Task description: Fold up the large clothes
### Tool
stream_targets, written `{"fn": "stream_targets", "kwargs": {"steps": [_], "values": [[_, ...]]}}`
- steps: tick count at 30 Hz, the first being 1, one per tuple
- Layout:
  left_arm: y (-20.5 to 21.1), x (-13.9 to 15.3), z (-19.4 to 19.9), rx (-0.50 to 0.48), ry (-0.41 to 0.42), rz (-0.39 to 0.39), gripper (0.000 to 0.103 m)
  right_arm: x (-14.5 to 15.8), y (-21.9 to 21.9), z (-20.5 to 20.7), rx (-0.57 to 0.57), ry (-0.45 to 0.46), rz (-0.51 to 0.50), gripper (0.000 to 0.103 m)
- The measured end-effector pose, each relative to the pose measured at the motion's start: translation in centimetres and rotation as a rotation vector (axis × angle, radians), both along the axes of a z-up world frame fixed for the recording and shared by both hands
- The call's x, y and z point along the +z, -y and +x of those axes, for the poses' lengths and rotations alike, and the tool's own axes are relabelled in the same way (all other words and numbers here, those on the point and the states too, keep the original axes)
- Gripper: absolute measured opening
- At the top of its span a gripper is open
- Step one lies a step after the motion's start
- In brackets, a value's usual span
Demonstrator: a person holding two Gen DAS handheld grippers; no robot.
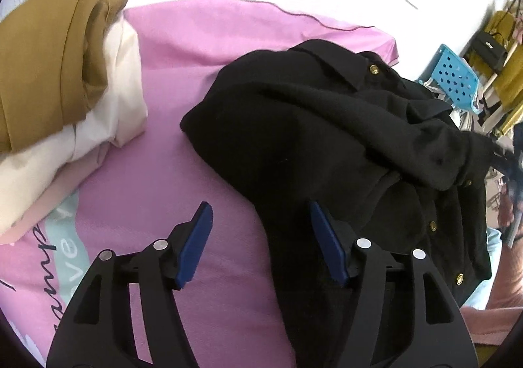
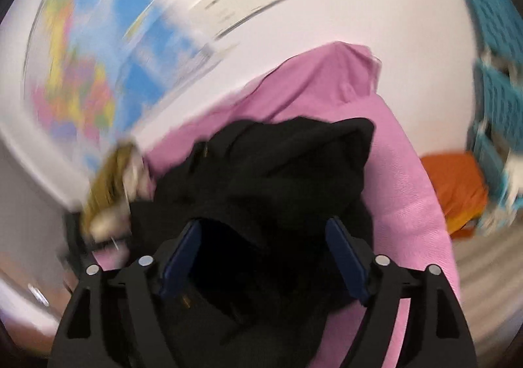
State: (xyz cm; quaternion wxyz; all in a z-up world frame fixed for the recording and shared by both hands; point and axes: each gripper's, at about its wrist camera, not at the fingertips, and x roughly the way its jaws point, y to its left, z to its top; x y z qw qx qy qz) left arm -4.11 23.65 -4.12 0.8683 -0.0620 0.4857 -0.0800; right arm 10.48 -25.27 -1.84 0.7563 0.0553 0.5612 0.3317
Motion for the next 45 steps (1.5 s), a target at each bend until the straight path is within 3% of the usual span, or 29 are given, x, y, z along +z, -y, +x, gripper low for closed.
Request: {"fn": "stream_targets", "kwargs": {"steps": [2,5,8,11,13,15,17,18,20,21,25,28,30,32,34,36,38,41,43,44,45], "values": [[0.5,0.4,-0.1,0.002,0.021,0.018,0.063,0.3,-1.0,-1.8,0.077,0.055,-0.054,0.078],[0.4,0.8,-0.2,0.019,0.033,0.009,0.063,0.5,-0.6,-3.4,0.087,0.092,-0.09,0.078],[0.4,0.9,-0.3,0.029,0.038,0.028,0.063,1.7,1.9,-3.3,-0.003,0.122,-0.029,0.078],[0.3,1.1,-0.3,0.031,0.042,0.02,0.063,2.6,5.0,-2.9,-0.108,0.098,0.07,0.078],[0.4,1.2,-0.4,0.028,0.048,0.011,0.063,3.3,4.4,-4.1,-0.022,0.116,0.091,0.078],[0.8,1.2,-0.4,0.018,0.058,0.008,0.063,3.1,2.4,-5.6,0.086,0.154,0.022,0.077],[1.4,1.3,-0.4,-0.002,0.069,-0.001,0.063,1.8,0.7,-6.1,0.142,0.135,-0.016,0.07],[1.6,1.3,-0.4,-0.008,0.072,0.0,0.063,0.8,-0.2,-6.1,0.166,0.103,-0.023,0.065],[2.2,1.1,-0.3,-0.02,0.069,0.003,0.063,-0.8,-1.4,-5.8,0.192,0.061,-0.054,0.039],[2.3,1.1,-0.2,-0.024,0.067,0.004,0.063,-1.6,-2.2,-5.5,0.232,0.02,-0.054,0.002],[2.0,0.7,-0.1,-0.013,0.052,0.006,0.063,0.9,-2.3,-3.1,0.206,0.017,0.092,0.002],[1.2,0.5,0.3,0.016,0.039,0.0,0.063,3.4,-1.1,1.4,0.067,0.028,0.177,0.002],[0.8,0.3,0.8,0.031,0.029,-0.024,0.063,2.9,-0.4,4.8,-0.049,-0.011,0.164,0.003],[0.6,0.3,1.1,0.044,0.02,-0.032,0.063,0.7,0.1,7.7,-0.157,-0.095,0.132,0.016],[0.6,0.3,1.5,0.052,0.013,-0.034,0.063,-2.5,0.0,9.8,-0.211,-0.175,0.031,0.066],[0.8,0.3,1.8,0.049,0.008,-0.035,0.066,-3.8,0.4,10.2,-0.241,-0.189,0.004,0.065],[0.9,0.0,2.1,0.055,-0.006,-0.021,0.07,-3.6,1.0,9.5,-0.23,-0.176,0.055,0.066],[1.0,-0.6,2.3,0.035,-0.03,-0.044,0.074,-2.1,1.8,7.5,-0.161,-0.106,0.111,0.078],[1.0,-1.0,2.2,0.02,-0.04,-0.058,0.078,-1.9,0.5,5.9,-0.077,-0.021,-0.005,0.078],[1.1,-1.2,2.2,0.015,-0.045,-0.063,0.079,-2.1,-0.3,5.5,-0.048,0.0,-0.049,0.074],[1.1,-1.5,2.1,0.011,-0.047,-0.065,0.08,-2.5,-1.2,4.9,-0.01,0.021,-0.093,0.053]]}}
